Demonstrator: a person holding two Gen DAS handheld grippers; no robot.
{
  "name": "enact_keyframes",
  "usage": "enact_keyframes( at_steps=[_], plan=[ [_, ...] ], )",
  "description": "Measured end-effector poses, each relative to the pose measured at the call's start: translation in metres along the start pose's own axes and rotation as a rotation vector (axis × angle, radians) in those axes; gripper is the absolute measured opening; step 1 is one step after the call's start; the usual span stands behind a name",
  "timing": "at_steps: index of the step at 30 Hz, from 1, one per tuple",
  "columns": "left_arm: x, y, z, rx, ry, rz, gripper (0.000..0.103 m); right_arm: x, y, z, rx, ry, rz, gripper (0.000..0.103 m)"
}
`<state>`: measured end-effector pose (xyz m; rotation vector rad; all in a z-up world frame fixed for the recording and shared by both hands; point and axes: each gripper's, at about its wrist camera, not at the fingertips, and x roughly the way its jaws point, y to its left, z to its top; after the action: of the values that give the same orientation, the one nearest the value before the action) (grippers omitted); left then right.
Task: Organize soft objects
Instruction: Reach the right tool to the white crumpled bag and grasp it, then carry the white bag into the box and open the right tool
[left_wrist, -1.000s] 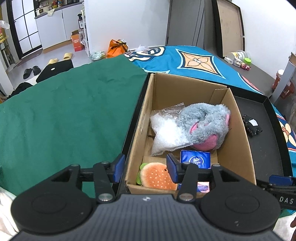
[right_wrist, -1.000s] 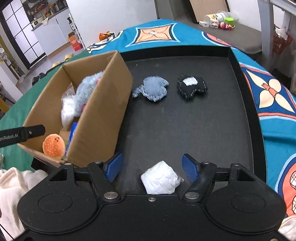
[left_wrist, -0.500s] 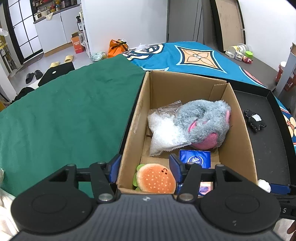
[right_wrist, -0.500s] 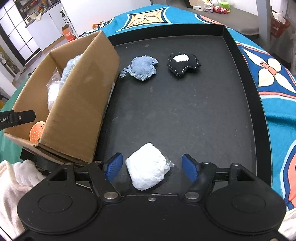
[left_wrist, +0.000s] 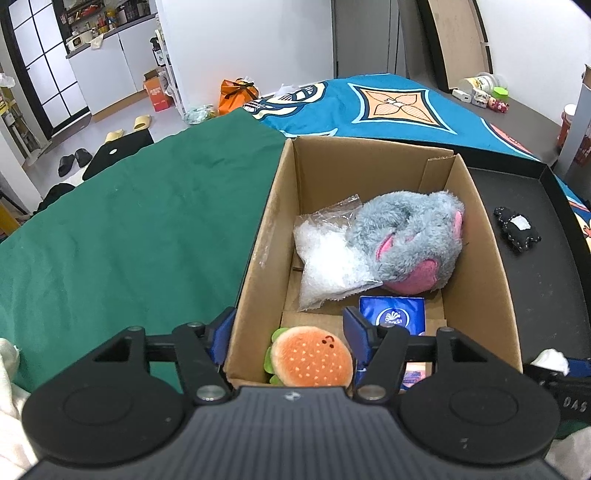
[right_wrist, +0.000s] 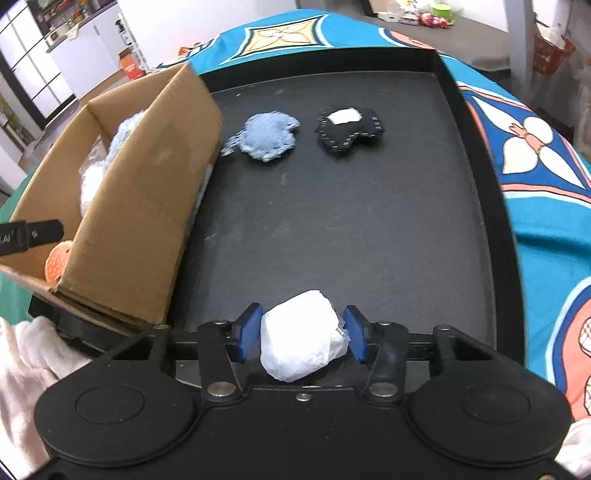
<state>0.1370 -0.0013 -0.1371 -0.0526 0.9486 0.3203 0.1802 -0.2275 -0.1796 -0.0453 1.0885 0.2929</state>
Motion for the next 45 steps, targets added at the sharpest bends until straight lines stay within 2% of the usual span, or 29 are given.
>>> enact_keyframes(
  at_steps=[8,17,25,31,45],
  plan=[
    [0.002,-0.002,0.002,-0.005,0.005,0.012,0.062,-0.01,-0.013,0.008,0.03,-0.037,-0.009,0.047],
    [0.002,-0.001,0.002,-0.008,0.001,0.001,0.062,-0.03,-0.011,0.023,0.045,-0.128,-0.01,0.047],
    [-0.002,0.007,-0.001,-0.018,-0.011,-0.022,0.062,-0.047,0.004,0.037,0.021,-0.193,-0.002,0.047],
    [-0.003,0.012,-0.001,-0.036,-0.015,-0.032,0.062,-0.063,0.017,0.042,0.006,-0.274,0.04,0.047],
    [-0.006,0.026,-0.005,-0.074,-0.028,-0.087,0.058,-0.08,0.052,0.047,-0.074,-0.383,0.103,0.047]
  ],
)
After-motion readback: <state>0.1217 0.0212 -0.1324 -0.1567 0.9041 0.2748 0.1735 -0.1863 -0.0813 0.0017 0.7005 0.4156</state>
